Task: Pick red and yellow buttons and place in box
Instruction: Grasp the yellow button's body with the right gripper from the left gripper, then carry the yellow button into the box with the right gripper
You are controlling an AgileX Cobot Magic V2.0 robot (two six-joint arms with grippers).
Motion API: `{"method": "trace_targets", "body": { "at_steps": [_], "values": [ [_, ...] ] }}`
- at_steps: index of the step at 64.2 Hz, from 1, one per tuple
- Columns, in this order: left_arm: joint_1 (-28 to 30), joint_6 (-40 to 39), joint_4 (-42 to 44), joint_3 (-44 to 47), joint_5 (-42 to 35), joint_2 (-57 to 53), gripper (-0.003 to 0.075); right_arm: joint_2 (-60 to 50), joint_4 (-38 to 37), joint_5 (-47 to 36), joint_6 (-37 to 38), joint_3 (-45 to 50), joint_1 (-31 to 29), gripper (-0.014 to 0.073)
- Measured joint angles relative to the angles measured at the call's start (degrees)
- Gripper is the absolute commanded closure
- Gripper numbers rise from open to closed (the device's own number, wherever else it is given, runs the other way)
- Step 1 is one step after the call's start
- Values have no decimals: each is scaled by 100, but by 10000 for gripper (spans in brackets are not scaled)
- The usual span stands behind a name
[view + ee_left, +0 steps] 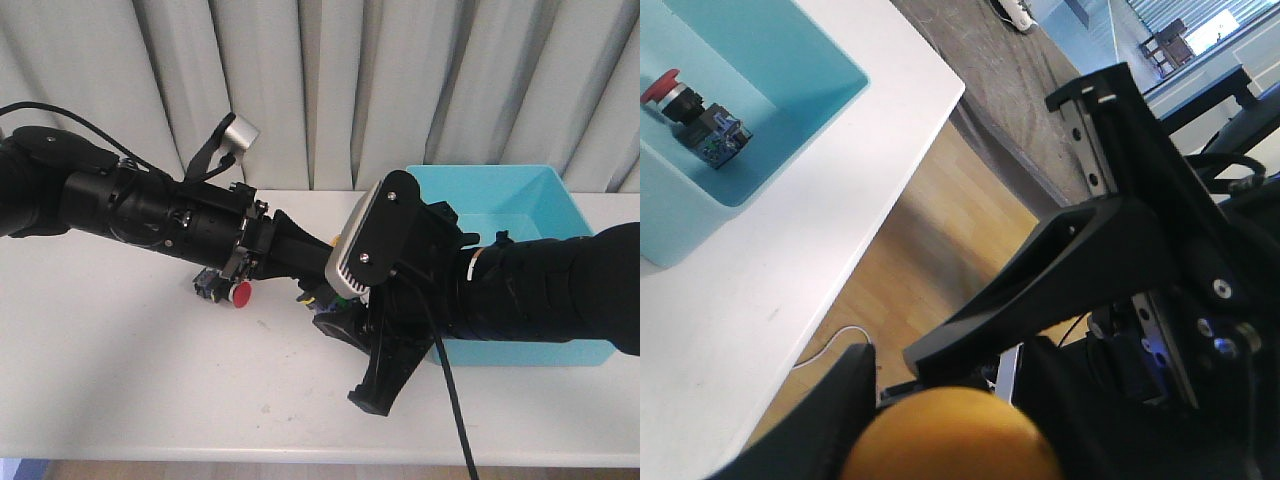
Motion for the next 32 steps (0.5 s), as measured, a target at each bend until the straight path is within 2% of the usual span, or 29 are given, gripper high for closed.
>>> {"method": "trace_targets", "body": {
  "at_steps": [18, 24, 32],
  "values": [
    [0, 0, 0, 0, 13, 0, 517, 0, 0, -6, 26, 0, 0, 405],
    [0, 0, 0, 0, 13, 0, 435, 0, 0, -6, 52, 0, 0, 405],
    [0, 23, -16, 0, 20, 0, 239, 0, 0, 5, 69, 0, 0, 405]
  ]
}}
